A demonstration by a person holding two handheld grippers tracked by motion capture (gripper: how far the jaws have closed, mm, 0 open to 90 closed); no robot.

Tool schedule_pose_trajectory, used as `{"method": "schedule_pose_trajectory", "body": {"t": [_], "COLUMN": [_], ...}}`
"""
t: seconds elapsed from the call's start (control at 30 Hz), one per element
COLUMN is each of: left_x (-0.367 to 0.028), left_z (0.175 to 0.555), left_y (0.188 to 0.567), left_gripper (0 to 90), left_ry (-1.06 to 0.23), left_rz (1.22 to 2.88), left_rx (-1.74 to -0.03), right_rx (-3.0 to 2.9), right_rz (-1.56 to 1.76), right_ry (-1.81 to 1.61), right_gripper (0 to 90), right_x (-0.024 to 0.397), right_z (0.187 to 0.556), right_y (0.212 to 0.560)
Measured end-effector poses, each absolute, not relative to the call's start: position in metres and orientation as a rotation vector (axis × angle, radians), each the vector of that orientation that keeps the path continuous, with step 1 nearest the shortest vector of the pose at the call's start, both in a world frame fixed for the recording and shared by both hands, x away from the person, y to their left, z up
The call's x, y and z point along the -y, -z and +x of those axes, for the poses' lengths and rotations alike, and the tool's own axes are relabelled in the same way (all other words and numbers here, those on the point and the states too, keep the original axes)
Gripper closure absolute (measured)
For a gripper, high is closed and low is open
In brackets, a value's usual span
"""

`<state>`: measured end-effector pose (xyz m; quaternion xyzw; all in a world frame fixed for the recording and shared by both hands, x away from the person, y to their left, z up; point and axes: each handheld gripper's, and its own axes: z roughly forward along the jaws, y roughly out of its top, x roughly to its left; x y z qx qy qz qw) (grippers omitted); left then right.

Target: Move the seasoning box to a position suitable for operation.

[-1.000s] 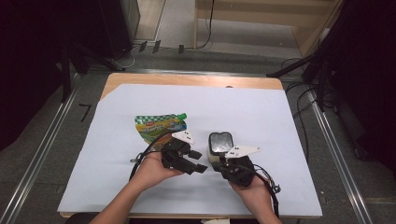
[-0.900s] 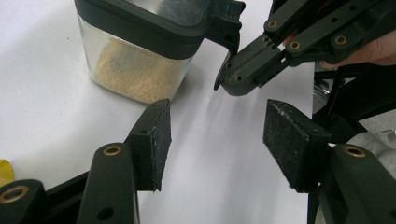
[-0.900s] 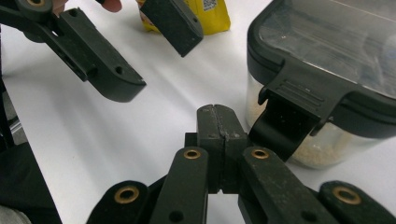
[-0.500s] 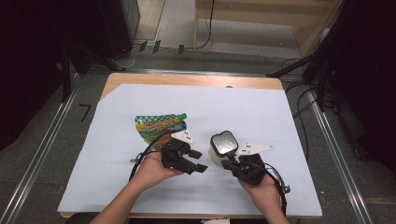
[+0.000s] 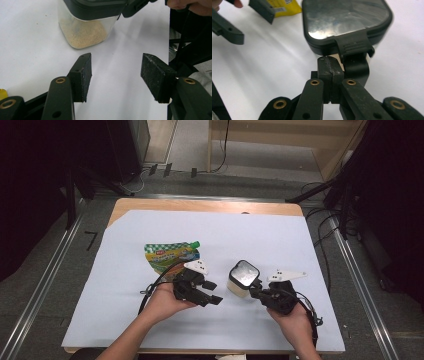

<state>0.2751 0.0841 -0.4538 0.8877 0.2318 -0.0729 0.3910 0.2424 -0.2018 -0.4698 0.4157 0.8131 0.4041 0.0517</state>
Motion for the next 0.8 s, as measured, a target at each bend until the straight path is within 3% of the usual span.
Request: {"method": "schedule_pose_trajectory", "body": {"t": [0.8], "left_x": [-0.076], "left_z": [0.276], "left_y": [0.457], "left_gripper": [39.9], "left_ry": [0.151], "left_rz": [2.252], "left_rx": [-0.566], "right_rx": [-2.359], "right_rz": [1.402], "right_ry": [-1.143], "right_gripper": [90.0], "right_x": [0.247], "right_z": [0.262], "right_y": [0.469]}}
